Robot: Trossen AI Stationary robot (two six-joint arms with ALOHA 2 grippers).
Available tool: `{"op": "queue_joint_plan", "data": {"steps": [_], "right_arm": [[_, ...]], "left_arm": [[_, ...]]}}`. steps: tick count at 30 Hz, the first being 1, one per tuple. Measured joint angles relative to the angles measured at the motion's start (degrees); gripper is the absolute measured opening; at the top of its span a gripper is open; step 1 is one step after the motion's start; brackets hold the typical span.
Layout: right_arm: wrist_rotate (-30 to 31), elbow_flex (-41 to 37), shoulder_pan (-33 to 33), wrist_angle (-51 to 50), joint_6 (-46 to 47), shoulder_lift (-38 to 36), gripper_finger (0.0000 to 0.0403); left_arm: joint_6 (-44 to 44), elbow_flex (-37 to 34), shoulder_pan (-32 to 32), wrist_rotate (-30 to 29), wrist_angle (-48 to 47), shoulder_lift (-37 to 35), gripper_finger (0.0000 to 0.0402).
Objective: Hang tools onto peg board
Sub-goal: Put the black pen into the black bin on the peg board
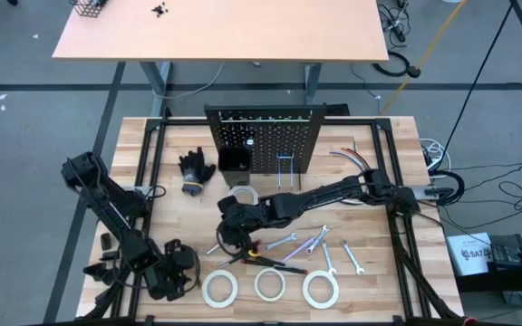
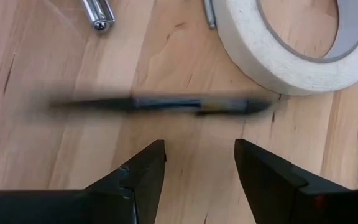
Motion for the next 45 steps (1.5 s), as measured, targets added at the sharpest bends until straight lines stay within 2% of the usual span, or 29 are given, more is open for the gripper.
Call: {"op": "queue_joint_plan", "data": {"steps": [9, 17, 23, 28, 34, 39, 42, 45], "right_arm": [[0.0, 0.0, 0.0, -4.8, 3.8, 0.0, 0.0187], [0.0, 0.0, 0.1, -6.7, 4.1, -0.1, 0.0187], [-0.5, 0.0, 0.2, -9.2, 6.5, -0.1, 0.0187], [-1.3, 0.0, 0.2, -10.8, 7.4, -0.1, 0.0187], [-4.3, 0.0, 0.1, -10.3, 3.9, -0.1, 0.0187], [-4.4, 0.0, -0.3, -8.7, 0.5, -0.1, 0.0187], [-4.3, 0.0, -0.4, -8.0, -0.9, -0.1, 0.0187], [-4.2, 0.0, -0.4, -7.7, -1.3, -0.1, 0.0187]], "left_arm": [[2.9, 0.0, 2.2, -0.3, 0.7, 0.9, 0.0196], [13.0, 0.0, 9.3, -1.3, 1.7, 1.1, 0.0196], [20.1, -0.3, 14.9, -5.1, 3.0, 1.3, 0.0196], [25.1, -0.3, 19.7, -5.1, 3.8, 1.3, 0.0196], [31.2, -0.3, 24.0, -4.7, 8.1, 1.3, 0.0196], [34.6, -0.3, 26.1, -4.3, 11.2, 1.3, 0.0196], [34.4, -0.3, 26.6, -4.2, 12.8, 1.0, 0.0196], [33.2, 0.3, 25.2, -4.5, 10.4, -1.1, 0.0196]]}}
